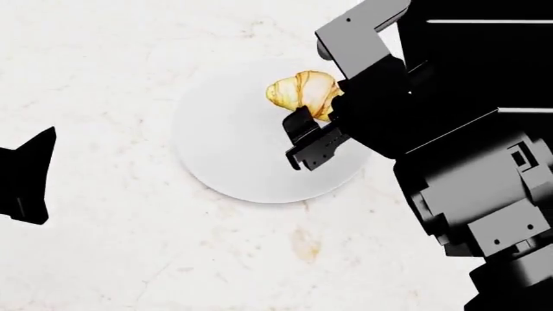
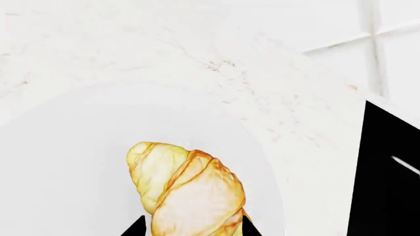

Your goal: Place the pastries on the plates.

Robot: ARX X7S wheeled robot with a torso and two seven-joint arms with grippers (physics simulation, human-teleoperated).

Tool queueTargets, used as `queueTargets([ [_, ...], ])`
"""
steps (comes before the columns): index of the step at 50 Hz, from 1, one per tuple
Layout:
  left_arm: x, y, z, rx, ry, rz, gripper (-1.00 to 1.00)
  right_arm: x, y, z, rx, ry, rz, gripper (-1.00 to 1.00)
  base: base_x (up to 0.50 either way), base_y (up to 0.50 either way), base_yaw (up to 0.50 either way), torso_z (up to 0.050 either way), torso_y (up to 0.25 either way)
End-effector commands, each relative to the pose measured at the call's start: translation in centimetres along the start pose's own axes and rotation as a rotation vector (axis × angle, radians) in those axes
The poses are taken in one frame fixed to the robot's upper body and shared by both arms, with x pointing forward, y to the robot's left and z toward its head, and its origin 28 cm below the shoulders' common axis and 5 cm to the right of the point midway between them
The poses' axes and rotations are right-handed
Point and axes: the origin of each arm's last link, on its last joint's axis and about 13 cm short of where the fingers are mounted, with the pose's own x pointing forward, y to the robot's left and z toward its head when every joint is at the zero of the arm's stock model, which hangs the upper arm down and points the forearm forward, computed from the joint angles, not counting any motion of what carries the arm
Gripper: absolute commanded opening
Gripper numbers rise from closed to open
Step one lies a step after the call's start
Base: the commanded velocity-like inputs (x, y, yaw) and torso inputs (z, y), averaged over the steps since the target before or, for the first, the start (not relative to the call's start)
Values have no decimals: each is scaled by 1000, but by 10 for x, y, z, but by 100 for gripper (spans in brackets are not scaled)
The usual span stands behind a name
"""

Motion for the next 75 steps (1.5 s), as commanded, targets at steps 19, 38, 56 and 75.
queueTargets([
  [19,3,4,-4,-50,-20,-12,100,1,1,7,-22,6,88,100,0,0,0,0,0],
  [38,3,0,-3,-67,-31,-20,100,6,4,3,235,-369,-72,100,0,0,0,0,0],
  [56,-2,-9,41,-35,-174,22,100,9,5,3,327,-623,-314,100,0,0,0,0,0],
  [75,-1,-23,141,-20,-397,-11,100,10,3,4,198,-691,-330,100,0,0,0,0,1],
])
